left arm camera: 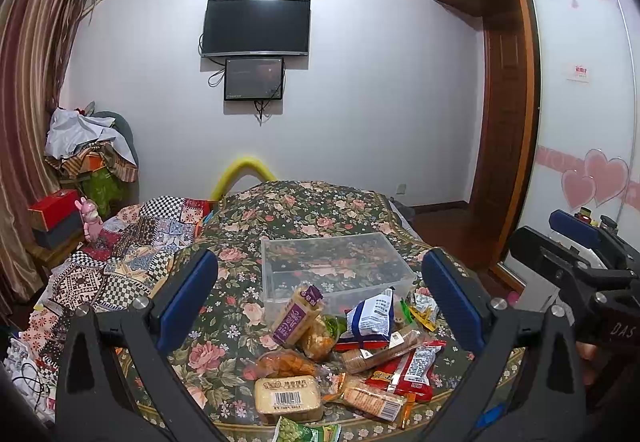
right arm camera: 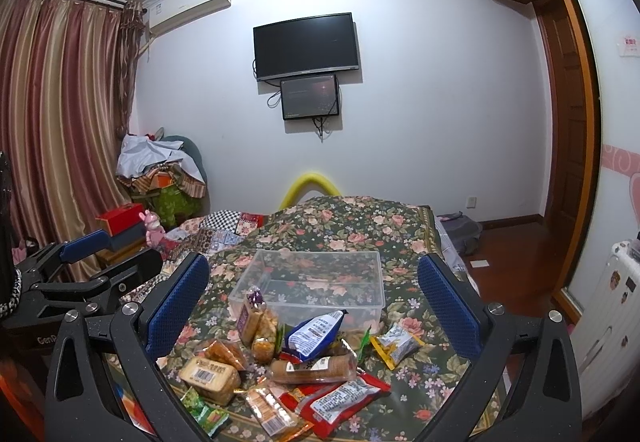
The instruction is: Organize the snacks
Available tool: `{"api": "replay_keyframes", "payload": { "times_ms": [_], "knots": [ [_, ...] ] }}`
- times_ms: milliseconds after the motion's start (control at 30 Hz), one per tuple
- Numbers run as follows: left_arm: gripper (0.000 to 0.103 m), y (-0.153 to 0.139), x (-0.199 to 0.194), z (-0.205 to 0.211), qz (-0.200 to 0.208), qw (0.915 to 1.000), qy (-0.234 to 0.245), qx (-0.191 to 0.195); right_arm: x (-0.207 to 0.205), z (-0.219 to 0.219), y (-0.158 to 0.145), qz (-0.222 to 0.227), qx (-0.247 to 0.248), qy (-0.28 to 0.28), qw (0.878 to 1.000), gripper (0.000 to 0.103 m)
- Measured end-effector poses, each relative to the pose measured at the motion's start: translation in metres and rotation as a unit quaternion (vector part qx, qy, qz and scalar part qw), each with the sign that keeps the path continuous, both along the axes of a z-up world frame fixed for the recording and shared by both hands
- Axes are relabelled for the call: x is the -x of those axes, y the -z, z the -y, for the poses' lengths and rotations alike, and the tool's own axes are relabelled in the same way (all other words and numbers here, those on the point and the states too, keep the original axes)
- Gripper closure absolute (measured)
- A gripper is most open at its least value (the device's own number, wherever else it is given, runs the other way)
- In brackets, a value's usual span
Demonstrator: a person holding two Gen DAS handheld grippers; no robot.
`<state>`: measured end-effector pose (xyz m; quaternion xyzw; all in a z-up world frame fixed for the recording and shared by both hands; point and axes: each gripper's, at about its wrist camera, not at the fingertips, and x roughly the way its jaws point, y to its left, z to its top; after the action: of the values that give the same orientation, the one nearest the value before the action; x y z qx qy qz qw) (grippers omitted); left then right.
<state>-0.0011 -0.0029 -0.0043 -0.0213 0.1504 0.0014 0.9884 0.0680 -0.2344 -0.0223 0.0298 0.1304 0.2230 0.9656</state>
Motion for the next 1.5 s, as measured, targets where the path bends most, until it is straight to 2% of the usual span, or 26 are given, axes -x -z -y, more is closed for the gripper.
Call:
{"api": "replay_keyframes", "payload": {
  "times_ms": [467,767,833,933,1100,1300,1500],
  "knots": [
    [0.000,0.005,-0.007,-0.004,-0.009,0.9999,-0.005,0.004,-0.002,0.000,0.003,-0.006,-0.004,0.000,1.000,0.000],
    [0.000,0.021,-0.018,-0.014,-0.047,0.9988,0.008,0.014,-0.017,0.006,0.022,-0.050,-0.005,-0.001,0.999,0.000],
    [0.004,0.028,-0.022,-0.016,-0.056,0.9983,0.006,0.012,-0.021,0.007,0.030,-0.064,0.001,0.001,0.998,0.001],
    [0.015,0.041,-0.030,-0.018,-0.084,0.9964,0.009,0.005,-0.030,0.009,0.045,-0.094,0.012,0.006,0.996,0.001],
    [0.015,0.073,-0.047,-0.023,-0.144,0.9893,0.024,0.001,-0.046,0.015,0.070,-0.149,0.016,-0.003,0.989,0.007],
    [0.015,0.113,-0.062,-0.030,-0.203,0.9790,0.017,-0.010,-0.060,0.014,0.103,-0.210,0.035,-0.008,0.977,0.008],
    [0.015,0.150,-0.078,-0.042,-0.263,0.9648,0.011,0.009,-0.074,0.007,0.132,-0.255,0.056,-0.010,0.965,0.008]
  ]
}}
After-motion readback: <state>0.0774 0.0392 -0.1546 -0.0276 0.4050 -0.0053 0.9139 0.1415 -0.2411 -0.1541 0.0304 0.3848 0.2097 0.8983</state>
